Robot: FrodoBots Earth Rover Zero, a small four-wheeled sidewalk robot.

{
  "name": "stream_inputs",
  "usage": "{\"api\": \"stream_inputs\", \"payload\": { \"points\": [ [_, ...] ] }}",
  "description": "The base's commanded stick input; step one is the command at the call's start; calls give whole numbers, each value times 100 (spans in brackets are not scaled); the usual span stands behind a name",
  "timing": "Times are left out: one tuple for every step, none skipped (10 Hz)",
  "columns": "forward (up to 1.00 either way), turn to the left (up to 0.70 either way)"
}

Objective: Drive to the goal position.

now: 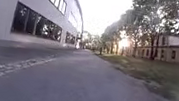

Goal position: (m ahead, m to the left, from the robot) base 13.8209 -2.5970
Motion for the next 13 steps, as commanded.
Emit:
{"api": "stream_inputs", "payload": {
  "points": [
    [70,0],
    [70,0],
    [70,0],
    [70,0],
    [70,0],
    [70,0],
    [70,0],
    [70,0],
    [70,0],
    [70,0],
    [70,0],
    [70,0],
    [70,0]
  ]
}}
